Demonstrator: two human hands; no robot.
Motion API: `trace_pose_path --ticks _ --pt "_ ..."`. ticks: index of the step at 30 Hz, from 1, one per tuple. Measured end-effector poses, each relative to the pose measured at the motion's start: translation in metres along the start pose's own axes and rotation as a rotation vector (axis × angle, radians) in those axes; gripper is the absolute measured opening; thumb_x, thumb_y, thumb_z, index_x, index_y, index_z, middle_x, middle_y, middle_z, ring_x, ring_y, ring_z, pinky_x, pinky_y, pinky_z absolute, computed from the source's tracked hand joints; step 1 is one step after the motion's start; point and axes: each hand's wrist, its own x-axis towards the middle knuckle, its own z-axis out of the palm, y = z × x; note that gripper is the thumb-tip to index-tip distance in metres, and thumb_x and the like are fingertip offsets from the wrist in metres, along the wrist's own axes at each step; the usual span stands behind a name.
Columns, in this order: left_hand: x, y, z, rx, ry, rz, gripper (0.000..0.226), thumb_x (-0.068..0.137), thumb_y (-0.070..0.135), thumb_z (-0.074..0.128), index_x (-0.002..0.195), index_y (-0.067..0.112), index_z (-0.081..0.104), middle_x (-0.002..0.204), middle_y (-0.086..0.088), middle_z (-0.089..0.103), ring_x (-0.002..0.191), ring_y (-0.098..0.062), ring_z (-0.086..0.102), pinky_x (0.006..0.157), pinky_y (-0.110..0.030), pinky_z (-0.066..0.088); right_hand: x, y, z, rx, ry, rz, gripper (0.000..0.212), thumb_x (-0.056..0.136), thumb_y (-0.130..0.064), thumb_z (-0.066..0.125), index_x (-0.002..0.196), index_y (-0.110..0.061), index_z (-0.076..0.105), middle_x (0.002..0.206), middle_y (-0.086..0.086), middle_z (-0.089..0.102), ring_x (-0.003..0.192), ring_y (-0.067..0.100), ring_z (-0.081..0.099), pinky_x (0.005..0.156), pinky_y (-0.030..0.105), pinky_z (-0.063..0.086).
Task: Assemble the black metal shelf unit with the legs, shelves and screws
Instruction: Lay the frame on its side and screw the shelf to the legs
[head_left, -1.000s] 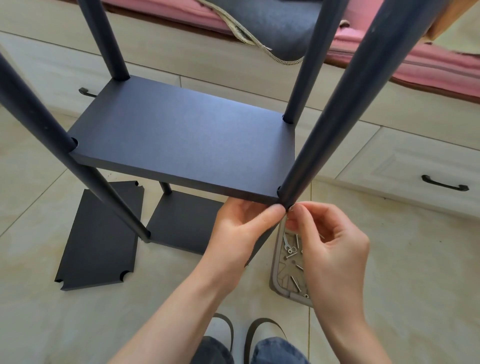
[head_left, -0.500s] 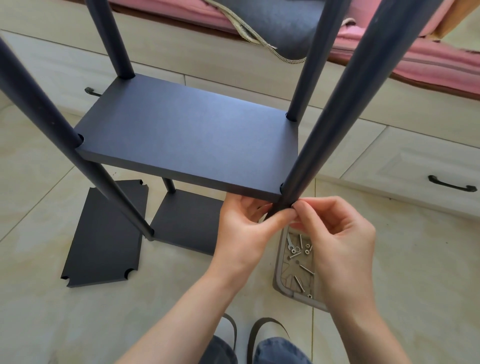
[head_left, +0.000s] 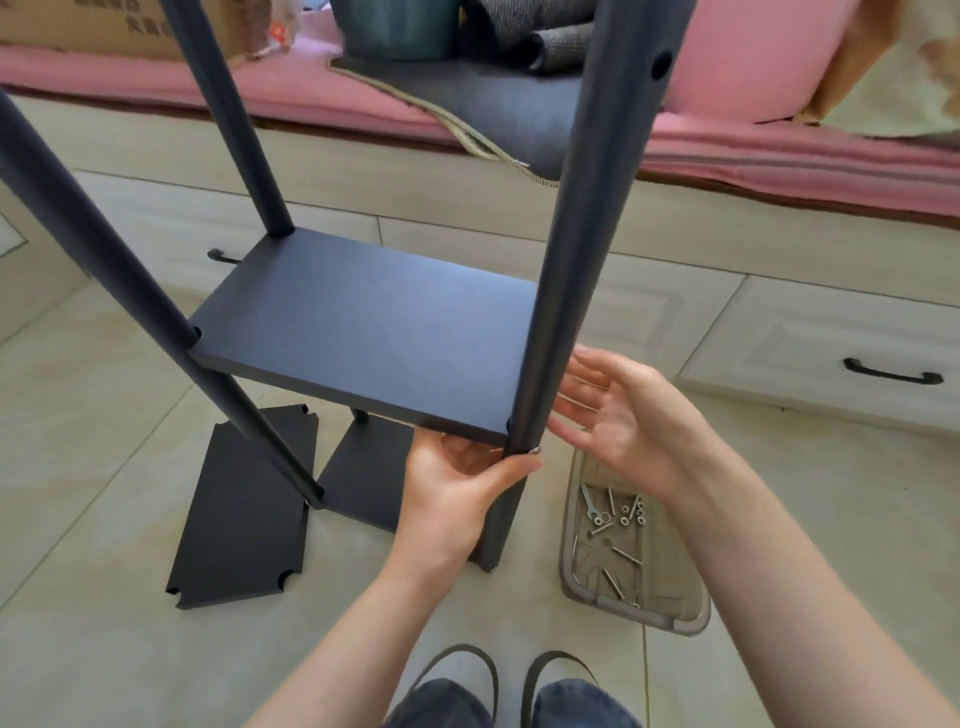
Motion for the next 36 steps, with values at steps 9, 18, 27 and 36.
trace_pose_path --ticks 9,18,27,36 --pt "-0.035 0.014 -0.016 0.067 0.082 -0.034 0.069 0.078 -0.008 0.075 0.134 0.019 0.045 0.107 0.0 0.077 0.101 -0.016 0.074 0.074 -0.014 0.055 -0.011 0.013 0.032 -0.105 -0.025 0.014 0.024 0.096 -0.019 0.062 0.113 -0.002 0.064 0.097 0.011 0.075 0.095 0.024 0.073 0.087 0.041 0.058" --pt "-0.063 0.048 -0.025 0.097 0.24 0.027 0.099 0.079 0.02 0.08 0.152 0.046 0.018 0.102 0.027 0.071 0.101 0.006 0.068 0.103 -0.04 0.05 -0.037 0.005 0.062 -0.174 -0.106 -0.055 0.028 0.098 -0.02 0.06 0.118 0.0 0.058 0.108 0.016 0.073 0.098 0.027 0.072 0.091 0.046 0.057" --pt "-0.078 0.082 -0.051 0.108 0.212 0.129 0.061 0.079 0.03 0.066 0.139 0.036 0.055 0.114 0.001 0.075 0.111 -0.021 0.07 0.103 -0.045 0.05 -0.046 -0.006 0.104 -0.162 -0.237 -0.004 0.026 0.096 -0.016 0.062 0.114 0.003 0.061 0.109 0.02 0.072 0.099 0.03 0.072 0.082 0.04 0.06" --pt "-0.071 0.098 -0.072 0.044 0.293 0.119 0.035 0.089 0.016 0.061 0.123 0.022 0.066 0.103 -0.013 0.075 0.1 -0.028 0.074 0.086 -0.034 0.061 -0.042 -0.012 0.136 -0.274 -0.263 -0.024 0.029 0.095 -0.018 0.063 0.114 0.004 0.063 0.103 0.018 0.074 0.093 0.027 0.074 0.075 0.033 0.062"
